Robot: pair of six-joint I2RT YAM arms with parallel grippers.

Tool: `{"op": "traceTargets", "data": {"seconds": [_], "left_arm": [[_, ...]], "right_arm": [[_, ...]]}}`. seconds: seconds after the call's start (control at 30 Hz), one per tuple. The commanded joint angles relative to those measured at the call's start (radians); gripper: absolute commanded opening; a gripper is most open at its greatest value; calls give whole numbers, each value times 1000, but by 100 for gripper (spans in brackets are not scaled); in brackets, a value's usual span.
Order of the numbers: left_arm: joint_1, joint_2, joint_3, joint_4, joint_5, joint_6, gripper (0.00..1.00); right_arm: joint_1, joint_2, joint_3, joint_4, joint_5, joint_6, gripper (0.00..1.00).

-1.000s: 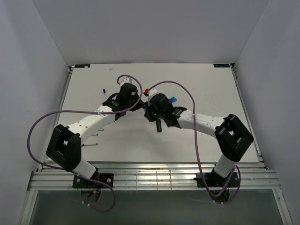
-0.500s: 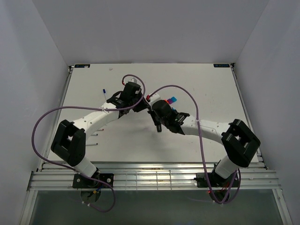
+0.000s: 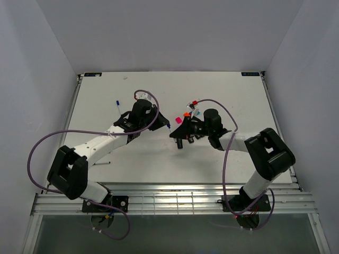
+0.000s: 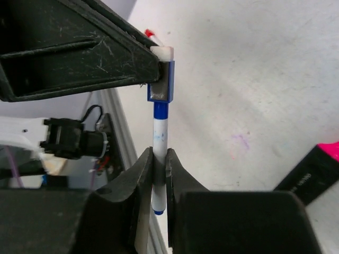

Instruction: Open the pen caps

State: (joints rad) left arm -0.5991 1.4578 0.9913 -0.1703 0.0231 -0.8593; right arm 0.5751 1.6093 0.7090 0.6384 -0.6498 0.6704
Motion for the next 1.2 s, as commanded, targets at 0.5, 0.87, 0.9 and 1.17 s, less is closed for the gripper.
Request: {"op": "traceTargets", "data": {"seconds": [0.5,0.87,0.9,1.17], "left_arm": [[214,-7,-8,-83,231,-49,0],[214,-4,-45,-11,365,-30,0],[214,-10,-55,-6,371,-29,0],[213,-30,-95,-12,367,-35,52]], "right_arm": [[219,-117,222,-600,686,-439,8],[198,-109,165,-447,356,-384,8],[198,-106,168,-425,319,-376,8],[187,-86,188,-379,243,-325,8]]}}
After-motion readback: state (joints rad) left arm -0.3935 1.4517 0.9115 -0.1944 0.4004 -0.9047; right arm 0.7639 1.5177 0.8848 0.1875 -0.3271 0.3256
